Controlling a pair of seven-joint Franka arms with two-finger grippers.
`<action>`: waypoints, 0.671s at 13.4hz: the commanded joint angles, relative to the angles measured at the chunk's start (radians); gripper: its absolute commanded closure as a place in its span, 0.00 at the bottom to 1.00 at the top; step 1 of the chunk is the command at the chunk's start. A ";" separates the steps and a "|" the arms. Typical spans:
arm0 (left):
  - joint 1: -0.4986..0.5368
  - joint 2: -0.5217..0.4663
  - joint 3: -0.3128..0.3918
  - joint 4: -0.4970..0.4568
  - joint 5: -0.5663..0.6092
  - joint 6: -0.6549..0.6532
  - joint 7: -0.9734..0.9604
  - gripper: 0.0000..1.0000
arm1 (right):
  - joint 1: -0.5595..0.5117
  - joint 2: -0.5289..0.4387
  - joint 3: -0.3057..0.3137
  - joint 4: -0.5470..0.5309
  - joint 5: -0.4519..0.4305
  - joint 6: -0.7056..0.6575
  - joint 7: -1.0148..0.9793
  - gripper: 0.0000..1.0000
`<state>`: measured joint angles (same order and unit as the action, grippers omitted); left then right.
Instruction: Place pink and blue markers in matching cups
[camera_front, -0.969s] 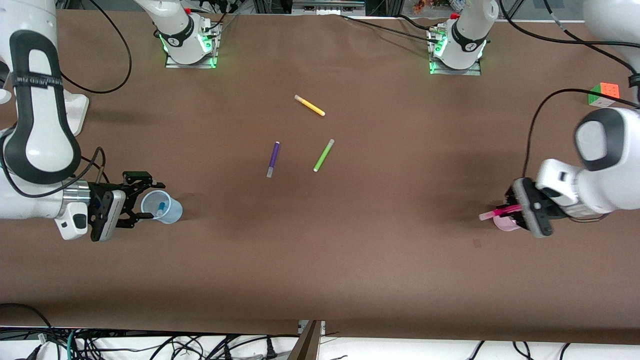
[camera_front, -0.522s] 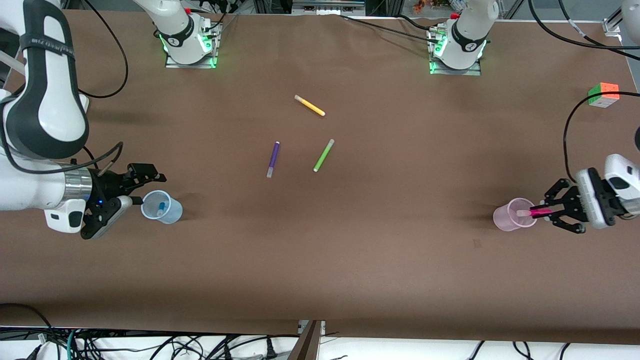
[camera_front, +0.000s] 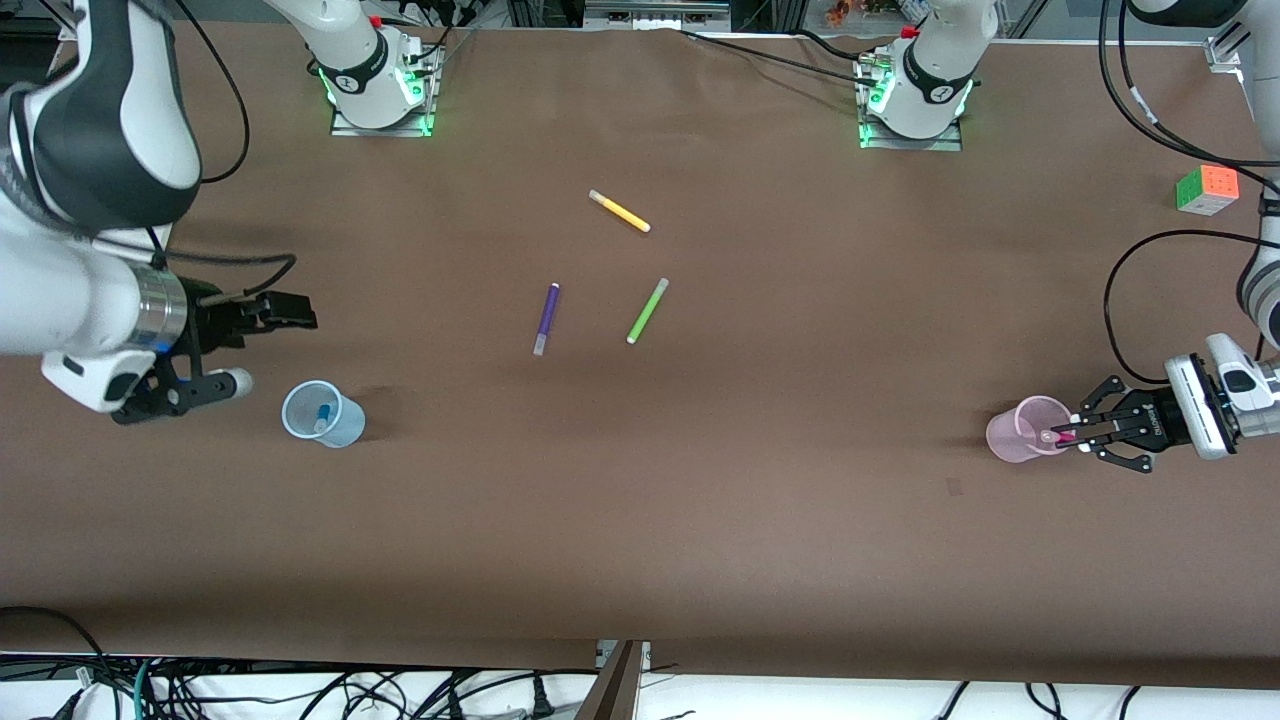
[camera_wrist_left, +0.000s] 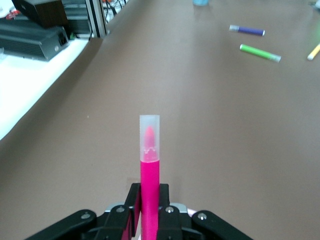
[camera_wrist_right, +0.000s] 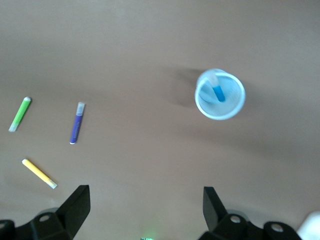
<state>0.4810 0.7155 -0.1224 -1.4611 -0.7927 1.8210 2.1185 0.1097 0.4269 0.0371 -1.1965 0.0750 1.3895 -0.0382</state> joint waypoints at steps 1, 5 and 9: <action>0.044 0.039 -0.013 0.011 -0.069 -0.061 0.089 1.00 | -0.010 -0.139 -0.002 -0.148 -0.027 -0.006 0.054 0.00; 0.051 0.055 -0.013 0.008 -0.091 -0.089 0.089 1.00 | -0.068 -0.383 -0.005 -0.437 -0.029 0.149 0.046 0.00; 0.051 0.055 -0.013 0.013 -0.086 -0.089 0.089 0.41 | -0.100 -0.447 -0.043 -0.443 -0.059 0.154 0.044 0.00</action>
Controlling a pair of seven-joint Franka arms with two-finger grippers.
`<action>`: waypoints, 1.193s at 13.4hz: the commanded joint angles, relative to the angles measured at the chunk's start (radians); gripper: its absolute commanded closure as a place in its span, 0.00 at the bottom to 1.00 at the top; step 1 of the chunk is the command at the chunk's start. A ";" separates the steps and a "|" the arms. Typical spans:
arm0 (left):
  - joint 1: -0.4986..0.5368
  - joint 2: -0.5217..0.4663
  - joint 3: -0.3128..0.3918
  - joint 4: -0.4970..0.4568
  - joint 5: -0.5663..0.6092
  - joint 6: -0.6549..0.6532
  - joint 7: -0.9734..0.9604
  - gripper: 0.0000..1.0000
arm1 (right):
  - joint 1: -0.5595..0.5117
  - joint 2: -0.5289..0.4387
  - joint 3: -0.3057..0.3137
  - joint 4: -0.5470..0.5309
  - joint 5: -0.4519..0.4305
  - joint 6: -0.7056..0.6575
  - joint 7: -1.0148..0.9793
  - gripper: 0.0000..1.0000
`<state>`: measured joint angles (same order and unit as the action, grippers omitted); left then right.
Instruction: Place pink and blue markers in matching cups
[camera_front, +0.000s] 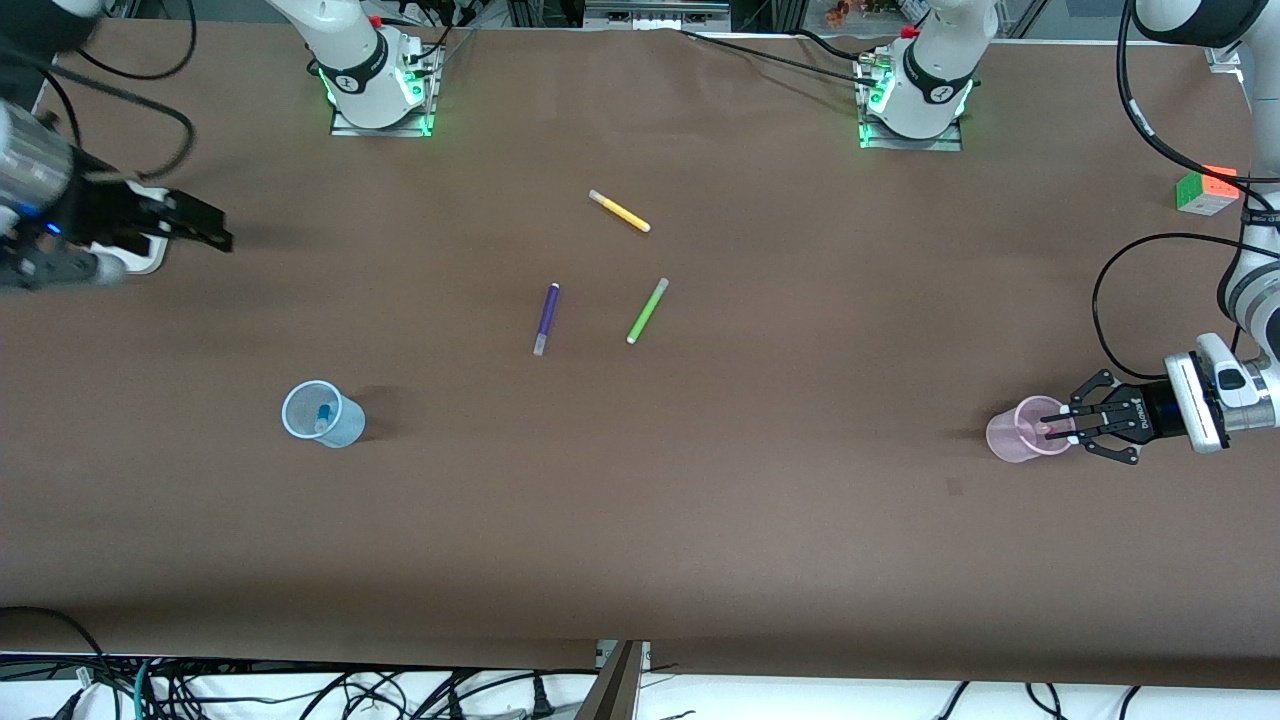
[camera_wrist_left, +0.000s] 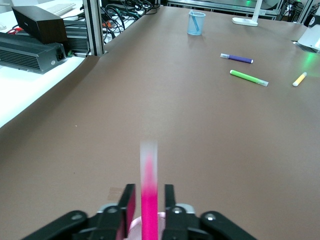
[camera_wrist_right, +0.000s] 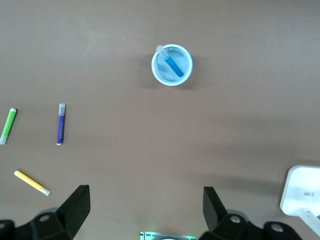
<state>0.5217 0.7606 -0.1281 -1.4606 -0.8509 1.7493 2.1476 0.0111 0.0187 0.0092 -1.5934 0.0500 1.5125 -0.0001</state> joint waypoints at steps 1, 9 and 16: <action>0.012 0.009 -0.005 0.019 -0.028 -0.017 0.060 0.00 | -0.002 -0.036 -0.024 -0.040 -0.051 0.029 0.003 0.00; -0.112 -0.306 -0.010 0.023 0.298 0.064 -0.626 0.00 | 0.007 0.036 -0.015 0.062 -0.107 -0.052 -0.001 0.00; -0.353 -0.543 -0.015 0.026 0.755 -0.019 -1.321 0.00 | 0.007 0.046 -0.015 0.064 -0.093 -0.054 0.003 0.00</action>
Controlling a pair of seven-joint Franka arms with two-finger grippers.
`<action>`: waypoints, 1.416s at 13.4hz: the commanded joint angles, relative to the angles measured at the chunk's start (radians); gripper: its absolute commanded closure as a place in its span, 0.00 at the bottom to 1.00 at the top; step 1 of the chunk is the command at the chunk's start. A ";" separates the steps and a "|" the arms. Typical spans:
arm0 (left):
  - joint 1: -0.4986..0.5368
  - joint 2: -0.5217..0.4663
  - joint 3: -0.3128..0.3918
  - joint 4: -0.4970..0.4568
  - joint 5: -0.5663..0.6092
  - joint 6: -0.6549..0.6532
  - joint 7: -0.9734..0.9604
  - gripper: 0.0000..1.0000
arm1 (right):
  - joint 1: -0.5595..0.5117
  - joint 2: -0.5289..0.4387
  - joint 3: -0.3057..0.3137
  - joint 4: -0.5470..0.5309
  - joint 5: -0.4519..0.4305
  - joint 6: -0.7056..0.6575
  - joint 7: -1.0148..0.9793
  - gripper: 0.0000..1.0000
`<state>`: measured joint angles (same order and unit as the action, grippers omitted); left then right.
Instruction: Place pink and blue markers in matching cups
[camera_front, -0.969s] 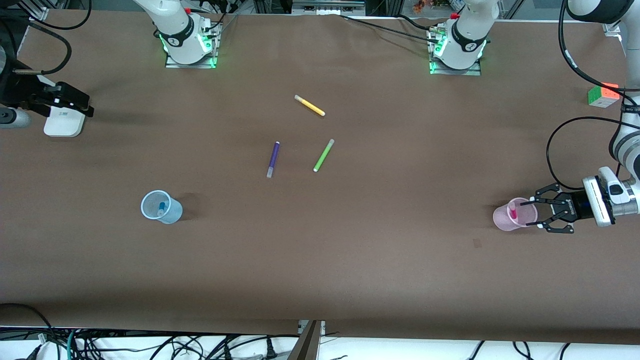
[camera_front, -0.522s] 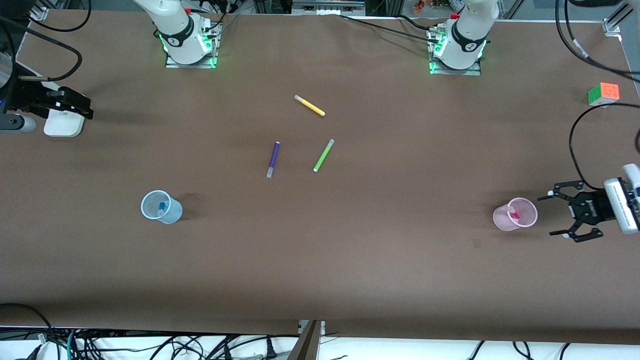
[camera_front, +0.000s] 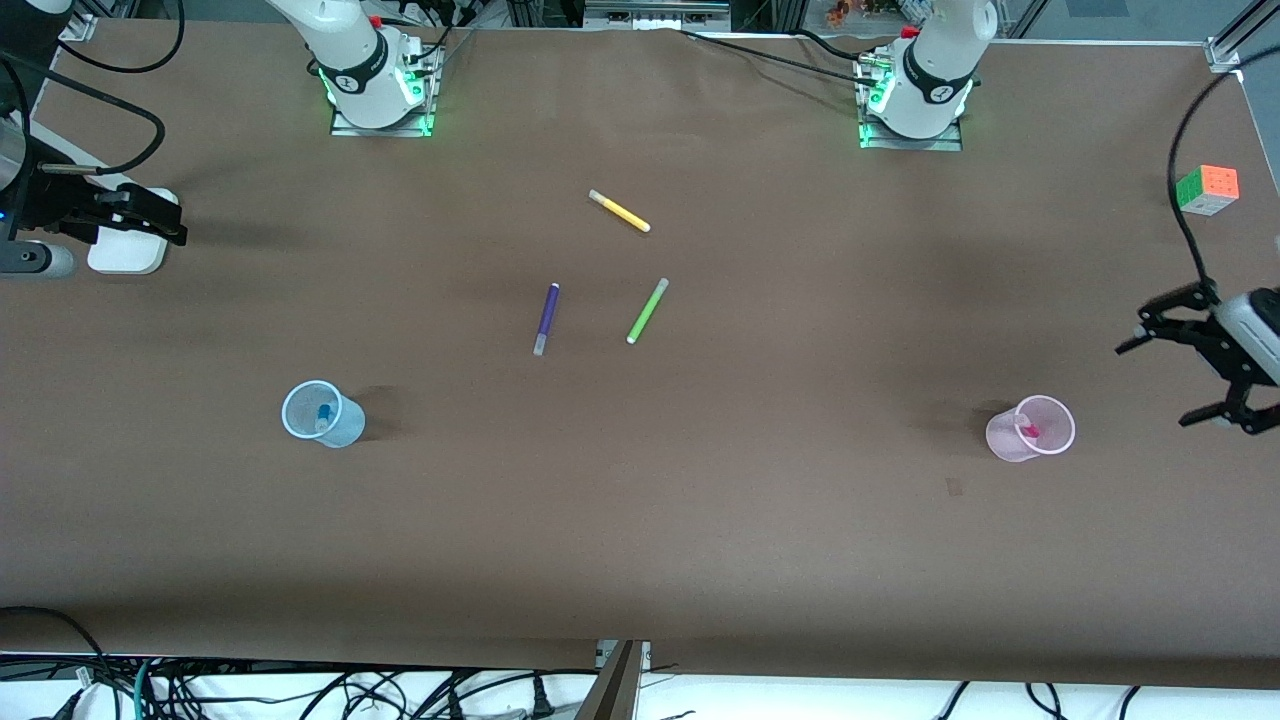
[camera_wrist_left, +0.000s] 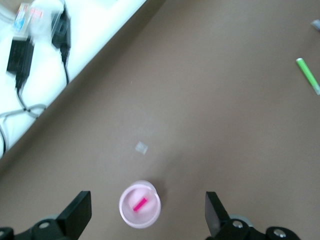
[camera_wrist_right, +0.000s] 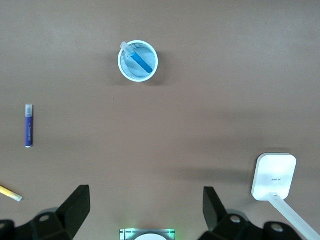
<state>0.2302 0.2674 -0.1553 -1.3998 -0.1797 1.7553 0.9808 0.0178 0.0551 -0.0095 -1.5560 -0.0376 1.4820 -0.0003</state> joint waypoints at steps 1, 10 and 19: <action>-0.096 -0.057 0.013 -0.033 0.124 -0.054 -0.253 0.00 | 0.001 0.008 0.003 0.027 -0.005 -0.023 0.003 0.00; -0.236 -0.066 -0.007 0.079 0.213 -0.347 -0.853 0.00 | 0.001 0.008 0.003 0.027 -0.005 -0.022 -0.003 0.00; -0.267 -0.167 -0.004 -0.043 0.210 -0.271 -0.941 0.00 | -0.001 0.008 0.002 0.027 -0.004 -0.022 -0.003 0.00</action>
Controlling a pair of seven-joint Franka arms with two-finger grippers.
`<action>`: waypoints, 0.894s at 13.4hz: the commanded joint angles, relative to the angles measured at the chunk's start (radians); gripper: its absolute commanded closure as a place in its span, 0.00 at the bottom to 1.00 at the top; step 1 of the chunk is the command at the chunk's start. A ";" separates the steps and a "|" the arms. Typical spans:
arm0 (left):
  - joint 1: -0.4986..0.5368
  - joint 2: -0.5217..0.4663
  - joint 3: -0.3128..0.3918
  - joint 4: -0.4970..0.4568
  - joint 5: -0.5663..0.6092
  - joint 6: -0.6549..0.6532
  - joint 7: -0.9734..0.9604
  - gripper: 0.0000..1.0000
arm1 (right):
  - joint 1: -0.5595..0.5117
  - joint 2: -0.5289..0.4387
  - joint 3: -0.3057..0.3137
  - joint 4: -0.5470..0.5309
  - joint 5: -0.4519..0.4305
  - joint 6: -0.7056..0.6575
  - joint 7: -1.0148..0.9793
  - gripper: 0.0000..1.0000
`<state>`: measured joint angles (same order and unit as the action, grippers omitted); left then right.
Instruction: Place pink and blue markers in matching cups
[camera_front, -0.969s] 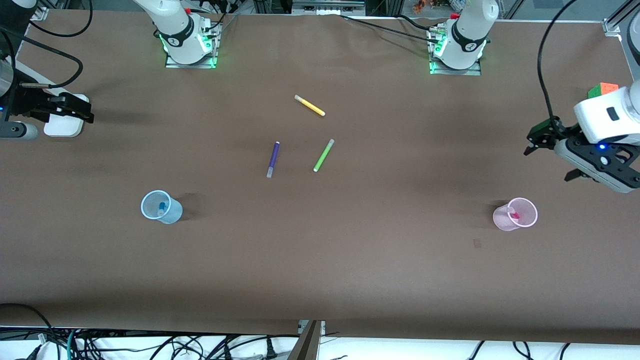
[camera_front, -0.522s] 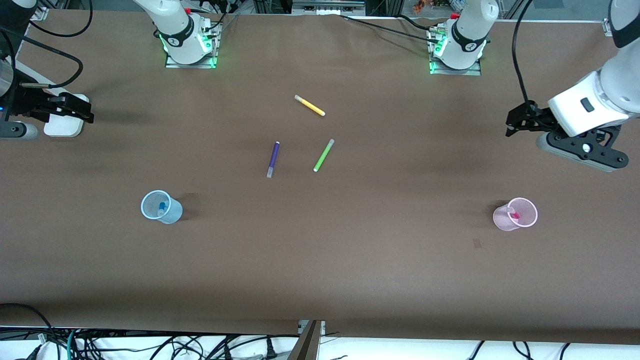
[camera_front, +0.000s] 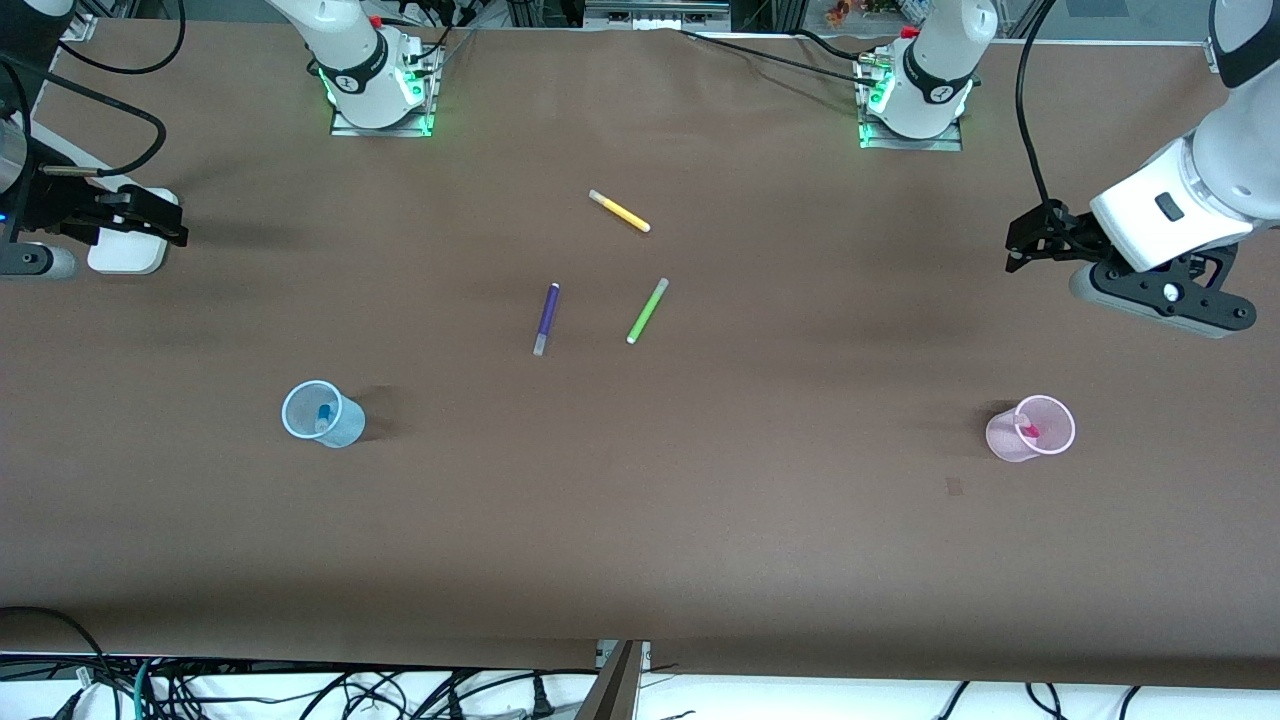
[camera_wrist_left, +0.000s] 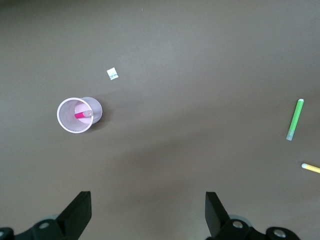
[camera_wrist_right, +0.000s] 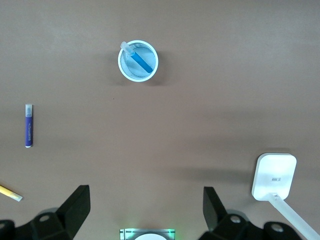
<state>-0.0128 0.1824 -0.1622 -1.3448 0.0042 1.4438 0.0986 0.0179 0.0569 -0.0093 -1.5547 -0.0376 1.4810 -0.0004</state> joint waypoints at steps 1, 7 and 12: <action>-0.036 -0.109 0.004 -0.138 0.026 0.056 -0.084 0.00 | -0.003 0.008 0.002 0.025 -0.004 -0.021 -0.001 0.00; -0.073 -0.166 0.018 -0.200 0.026 0.117 -0.229 0.00 | -0.003 0.006 0.002 0.025 -0.004 -0.021 -0.001 0.00; -0.081 -0.150 0.020 -0.223 0.036 0.211 -0.232 0.00 | -0.003 0.006 0.002 0.025 -0.004 -0.021 0.002 0.00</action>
<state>-0.0731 0.0452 -0.1534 -1.5455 0.0042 1.6336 -0.1147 0.0174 0.0569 -0.0093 -1.5545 -0.0376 1.4810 -0.0004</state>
